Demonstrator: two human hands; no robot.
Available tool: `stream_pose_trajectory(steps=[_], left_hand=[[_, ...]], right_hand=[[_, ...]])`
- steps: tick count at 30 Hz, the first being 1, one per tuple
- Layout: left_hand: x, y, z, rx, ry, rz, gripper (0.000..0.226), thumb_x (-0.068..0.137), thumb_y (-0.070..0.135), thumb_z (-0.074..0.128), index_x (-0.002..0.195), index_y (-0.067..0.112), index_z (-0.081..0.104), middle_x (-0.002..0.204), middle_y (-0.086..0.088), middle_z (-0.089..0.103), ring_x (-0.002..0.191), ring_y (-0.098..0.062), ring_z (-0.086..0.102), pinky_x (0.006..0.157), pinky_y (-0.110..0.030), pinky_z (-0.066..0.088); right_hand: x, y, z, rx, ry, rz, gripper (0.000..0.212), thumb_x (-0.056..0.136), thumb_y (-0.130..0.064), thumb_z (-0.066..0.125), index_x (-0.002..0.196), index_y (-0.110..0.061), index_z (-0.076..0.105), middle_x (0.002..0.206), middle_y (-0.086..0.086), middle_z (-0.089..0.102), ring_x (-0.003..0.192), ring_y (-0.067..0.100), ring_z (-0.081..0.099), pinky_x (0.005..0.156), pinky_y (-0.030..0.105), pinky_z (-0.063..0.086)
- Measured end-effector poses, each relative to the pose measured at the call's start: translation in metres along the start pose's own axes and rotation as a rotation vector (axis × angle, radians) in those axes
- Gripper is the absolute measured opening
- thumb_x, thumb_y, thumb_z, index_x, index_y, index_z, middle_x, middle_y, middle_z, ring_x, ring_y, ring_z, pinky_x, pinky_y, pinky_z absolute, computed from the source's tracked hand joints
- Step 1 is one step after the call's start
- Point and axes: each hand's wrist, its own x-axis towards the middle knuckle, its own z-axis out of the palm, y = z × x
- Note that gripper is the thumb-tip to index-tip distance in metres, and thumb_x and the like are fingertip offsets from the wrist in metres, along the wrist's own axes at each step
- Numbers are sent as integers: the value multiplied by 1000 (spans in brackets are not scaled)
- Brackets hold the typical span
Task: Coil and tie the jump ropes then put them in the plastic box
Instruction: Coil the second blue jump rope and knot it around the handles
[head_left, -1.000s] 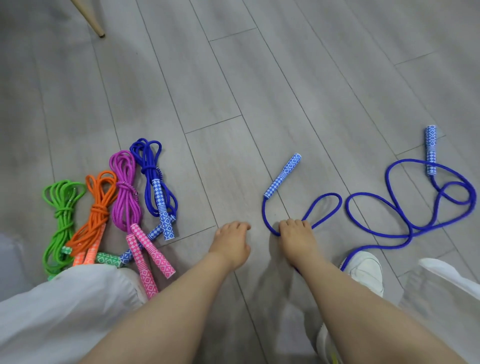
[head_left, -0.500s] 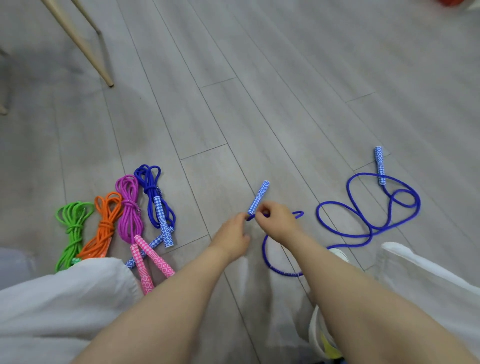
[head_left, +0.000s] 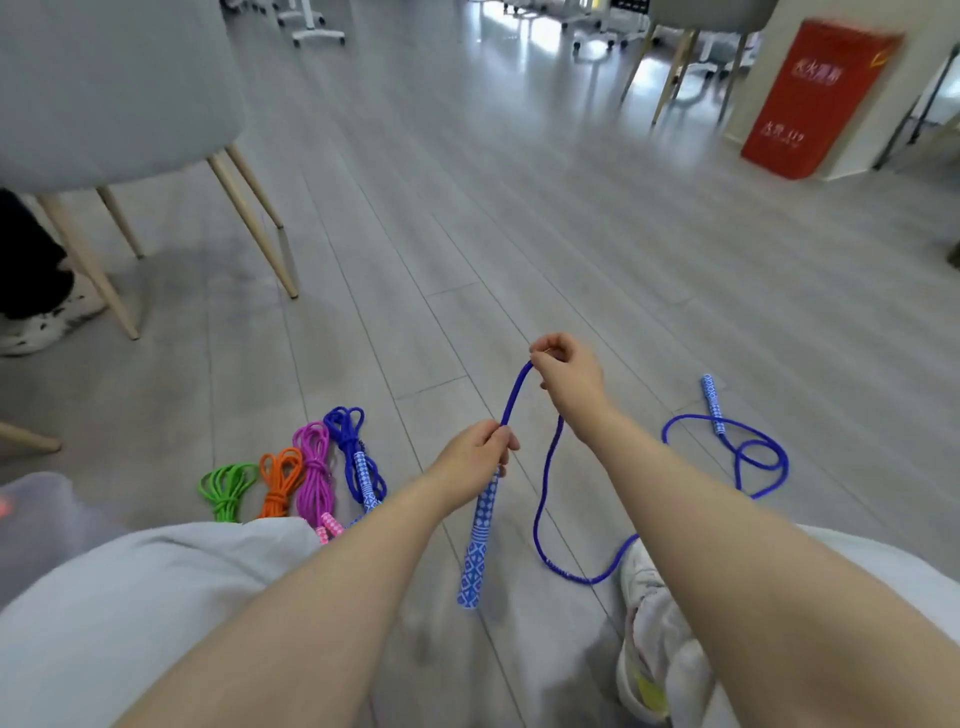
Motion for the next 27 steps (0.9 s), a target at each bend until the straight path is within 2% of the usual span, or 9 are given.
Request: stream_pose_trajectory(steps=[7,10,13,15,17,20,23,25,27], left_hand=[[-51,57,-32,-41,156,136,30,97,23,40,75,18,60,65,4,45,61,-16,46,72,-35,45],[-72,84,-47,-89,218,206,30,97,22,42,74,16,61,66,3,45,56,-14,44,66,-30,46],[-93,103,-63,-182,235,297,31,101,21,42,75,14,59,59,5,41,53,-12,41,65,-27,46],[-103,110,-76,-316,246,338,30,102,21,41,77,13,56,54,7,36,49,-11,40,67,-30,46],[-109,116,-90,-522,266,372,29,103,21,40,80,13,54,51,8,34,47,-10,39,62,-27,46],[-117,124,-117,-944,312,391,30,104,24,39,79,15,50,47,11,34,43,-6,38,54,-21,45],[-120,124,-141,-1321,391,348,32,103,26,39,75,16,48,45,10,33,39,-6,34,54,-19,40],[-120,121,-145,-1402,457,280,32,103,25,37,74,17,49,45,10,33,37,-6,32,53,-21,38],[-119,119,-135,-1341,440,188,34,103,24,35,74,16,51,44,10,32,36,-6,32,52,-20,36]], right_hand=[[-40,-57,-38,35,-67,-44,21,86,-2,53,85,-23,59,82,0,55,74,17,50,71,32,44],[-58,-68,-49,2,-84,-72,26,82,4,51,86,-21,59,77,1,53,67,16,47,70,34,40],[-75,-71,-62,-94,-134,-127,22,84,0,57,82,-21,61,71,1,52,65,16,46,69,34,38],[-84,-70,-72,-143,-154,-154,17,87,-7,62,79,-22,61,71,0,55,64,14,46,69,32,39],[-90,-71,-82,-132,-138,-150,14,89,-13,64,78,-20,61,72,-1,55,64,13,46,69,30,39],[-92,-75,-97,-71,-78,-180,14,90,-14,66,77,-19,63,70,-3,57,65,13,49,69,32,45],[-93,-80,-109,-47,-21,-207,10,90,-13,65,80,-16,66,71,-3,58,69,14,51,67,31,48],[-96,-84,-111,-21,-2,-211,12,91,-12,62,81,-16,67,68,-3,55,66,15,48,62,30,46],[-100,-90,-106,16,19,-206,14,93,-13,60,81,-18,67,64,-3,50,61,14,44,58,29,42]])
